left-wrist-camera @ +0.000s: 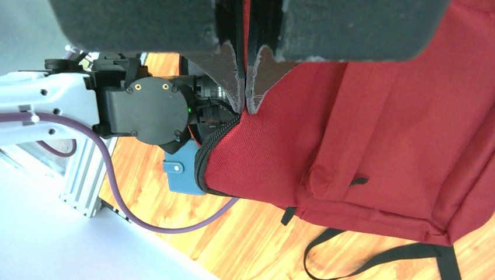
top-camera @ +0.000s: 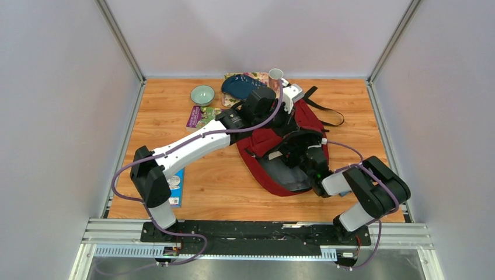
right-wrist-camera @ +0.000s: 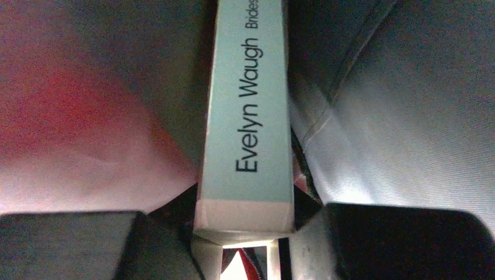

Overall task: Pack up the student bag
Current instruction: Place the book in the student bag.

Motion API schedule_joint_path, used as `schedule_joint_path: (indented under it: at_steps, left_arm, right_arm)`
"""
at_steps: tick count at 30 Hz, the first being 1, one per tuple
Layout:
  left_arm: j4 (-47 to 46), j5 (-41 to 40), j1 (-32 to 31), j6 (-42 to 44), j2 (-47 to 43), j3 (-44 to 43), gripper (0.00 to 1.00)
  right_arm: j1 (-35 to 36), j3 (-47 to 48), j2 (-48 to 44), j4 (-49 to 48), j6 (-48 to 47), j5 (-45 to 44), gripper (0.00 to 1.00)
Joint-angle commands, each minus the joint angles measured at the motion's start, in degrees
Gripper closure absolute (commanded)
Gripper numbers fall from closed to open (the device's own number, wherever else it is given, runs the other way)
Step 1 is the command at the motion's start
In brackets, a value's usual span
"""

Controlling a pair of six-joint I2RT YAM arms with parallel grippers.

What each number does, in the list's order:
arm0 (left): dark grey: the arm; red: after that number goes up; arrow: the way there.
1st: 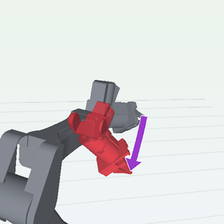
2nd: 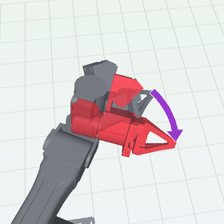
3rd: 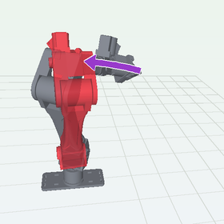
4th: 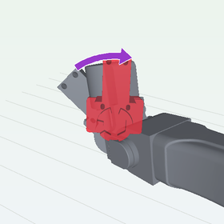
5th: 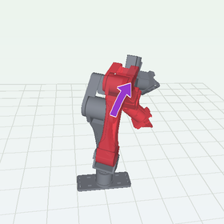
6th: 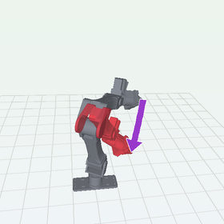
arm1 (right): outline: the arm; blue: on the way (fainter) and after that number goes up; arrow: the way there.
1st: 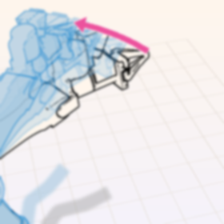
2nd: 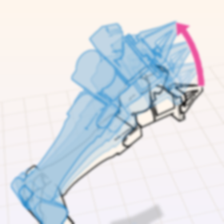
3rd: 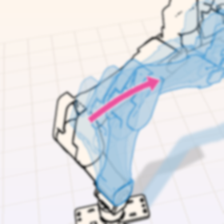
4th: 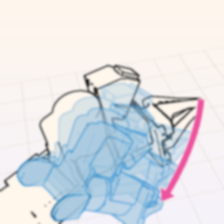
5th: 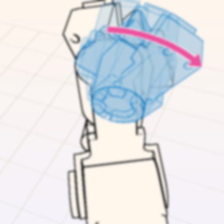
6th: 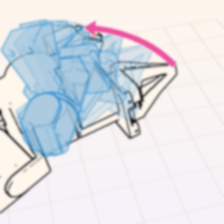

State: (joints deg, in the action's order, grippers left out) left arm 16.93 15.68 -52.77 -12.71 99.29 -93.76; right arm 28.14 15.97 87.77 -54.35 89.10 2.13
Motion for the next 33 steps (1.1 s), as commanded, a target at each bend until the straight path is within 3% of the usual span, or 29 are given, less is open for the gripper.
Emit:
schedule_joint_path:
  at_steps: [1,4,5,8,10,11,17,19,22,29,33]
  left_arm:
    - [-3.4,2.2,0.0,-0.9,-4.4,0.5,1.00]
    - [-3.5,1.7,0.0,-0.8,-5.0,1.5,1.00]
    - [-3.6,1.6,0.0,-0.8,-5.1,1.8,1.00]
    - [-3.4,1.7,0.0,-0.7,-5.1,2.2,1.00]
    - [-3.1,1.4,0.0,-0.7,-5.4,2.5,1.00]
    - [-3.2,1.3,0.0,-0.6,-5.4,2.8,1.00]
    - [-4.6,0.8,0.1,-1.0,-5.8,3.8,1.00]
    - [-4.8,1.1,0.1,-1.0,-5.7,3.8,1.00]
    - [-4.9,1.1,0.1,-1.3,-5.9,4.2,1.00]
    - [-6.0,1.9,0.2,-2.2,-6.3,5.3,1.00]
    - [-6.3,2.7,0.2,-3.1,-6.6,5.6,1.00]
  right_arm:
    - [-0.3,1.0,2.4,-7.9,-1.4,-5.5,0.85]
    - [-0.4,1.2,1.2,-1.2,-1.6,-5.6,0.69]
    - [-0.3,1.3,-0.5,1.1,-2.3,-5.2,0.54]
    - [-0.7,3.4,-3.8,13.2,-5.1,-3.0,0.35]
    - [-0.8,5.0,-8.1,24.0,-7.1,-3.0,0.30]
    - [-0.9,5.5,-9.4,27.2,-7.6,-2.9,0.20]
    - [-1.2,4.9,-17.6,40.0,-7.9,-1.0,0.18]
    - [-1.2,4.4,-18.6,41.0,-7.6,-0.4,0.21]
    - [-1.1,3.2,-18.9,41.2,-7.2,1.1,0.37]
    - [-1.2,1.6,-15.9,32.7,-4.5,-0.1,1.00]
    - [-1.2,3.5,-11.0,26.1,-2.4,-0.7,1.00]
